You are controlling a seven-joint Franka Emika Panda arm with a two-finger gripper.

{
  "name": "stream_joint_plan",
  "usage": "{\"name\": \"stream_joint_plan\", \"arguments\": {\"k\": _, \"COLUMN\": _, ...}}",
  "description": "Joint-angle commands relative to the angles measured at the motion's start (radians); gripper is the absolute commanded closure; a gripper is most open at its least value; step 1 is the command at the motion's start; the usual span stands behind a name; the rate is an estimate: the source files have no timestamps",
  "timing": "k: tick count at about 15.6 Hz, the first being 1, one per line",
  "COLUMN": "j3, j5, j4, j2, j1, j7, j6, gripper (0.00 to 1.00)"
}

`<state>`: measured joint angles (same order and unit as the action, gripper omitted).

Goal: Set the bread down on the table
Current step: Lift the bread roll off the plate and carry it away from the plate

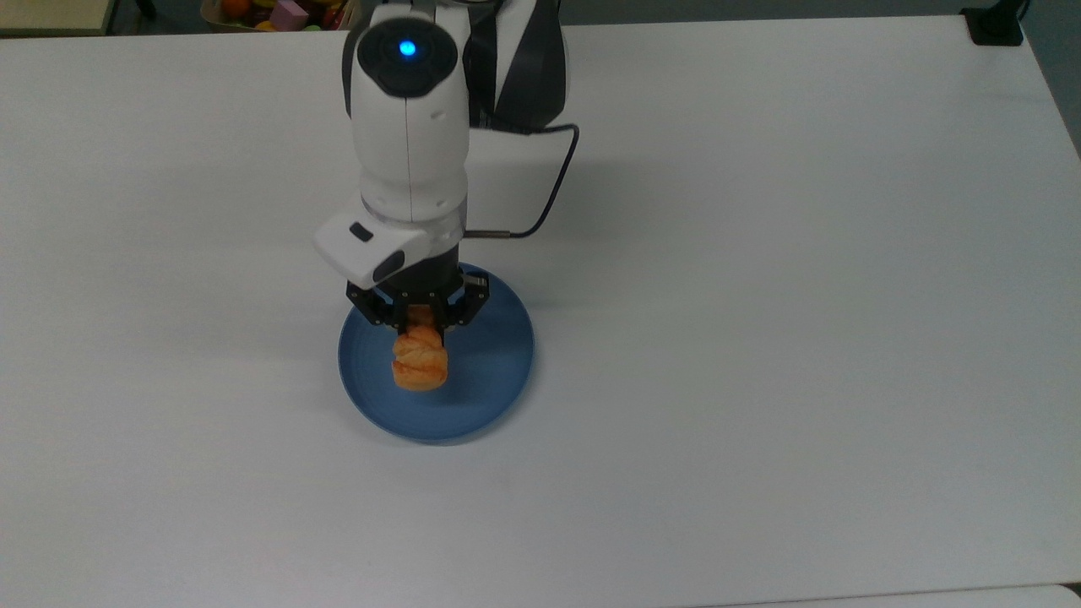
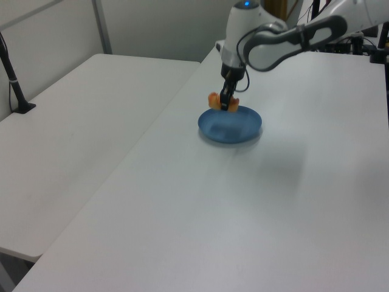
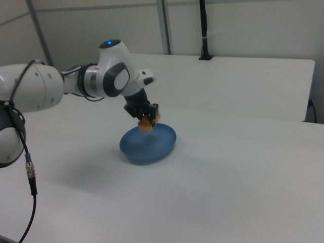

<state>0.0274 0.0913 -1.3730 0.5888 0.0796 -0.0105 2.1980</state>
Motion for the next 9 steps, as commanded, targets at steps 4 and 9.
{"name": "stream_joint_plan", "arguments": {"k": 4, "j3": -0.003, "j5": -0.027, "j4": -0.132, "j2": -0.228, "j1": 0.017, "j7": -0.016, "j6": -0.133, "gripper": 0.63}}
{"name": "stream_joint_plan", "arguments": {"k": 9, "j3": -0.006, "j5": -0.047, "j4": -0.173, "j2": -0.282, "j1": 0.060, "j7": -0.013, "j6": -0.141, "gripper": 0.63}}
